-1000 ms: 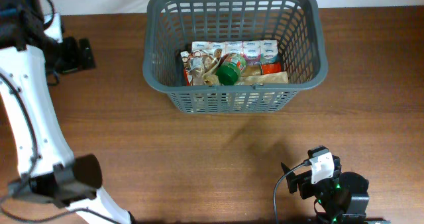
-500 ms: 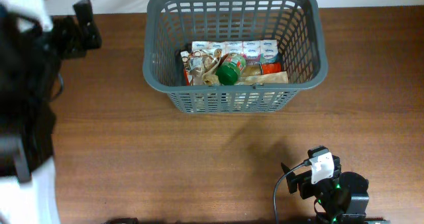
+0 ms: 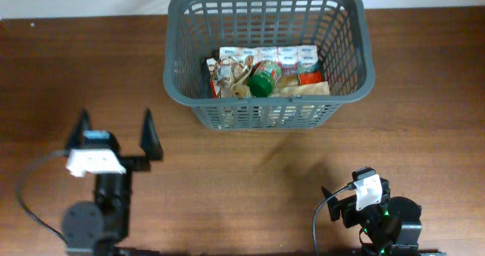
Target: Pack container
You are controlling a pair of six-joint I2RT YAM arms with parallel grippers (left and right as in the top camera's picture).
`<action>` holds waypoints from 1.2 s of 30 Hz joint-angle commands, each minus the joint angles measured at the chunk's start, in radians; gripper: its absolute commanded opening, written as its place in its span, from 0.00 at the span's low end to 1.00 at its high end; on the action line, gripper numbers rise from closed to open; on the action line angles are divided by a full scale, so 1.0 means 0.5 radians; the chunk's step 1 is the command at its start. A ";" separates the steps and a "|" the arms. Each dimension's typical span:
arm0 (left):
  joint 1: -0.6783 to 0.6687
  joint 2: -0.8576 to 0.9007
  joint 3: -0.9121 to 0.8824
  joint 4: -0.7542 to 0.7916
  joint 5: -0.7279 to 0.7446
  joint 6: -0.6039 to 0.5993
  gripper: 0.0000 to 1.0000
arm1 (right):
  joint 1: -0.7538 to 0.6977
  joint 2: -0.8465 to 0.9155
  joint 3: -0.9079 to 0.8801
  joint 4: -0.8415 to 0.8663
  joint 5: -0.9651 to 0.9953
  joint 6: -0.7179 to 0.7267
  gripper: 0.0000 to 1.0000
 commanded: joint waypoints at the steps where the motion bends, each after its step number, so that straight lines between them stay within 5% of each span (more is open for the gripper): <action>1: -0.023 -0.312 -0.403 0.025 -0.008 0.003 0.99 | 0.011 -0.017 -0.011 0.005 0.018 0.011 0.99; 9: -0.024 -0.868 -0.960 0.043 -0.011 0.003 0.99 | 0.011 -0.017 -0.011 0.005 0.018 0.011 0.99; 36: -0.021 -0.855 -1.142 -0.112 -0.001 0.003 0.99 | 0.011 -0.017 -0.011 0.005 0.018 0.011 0.99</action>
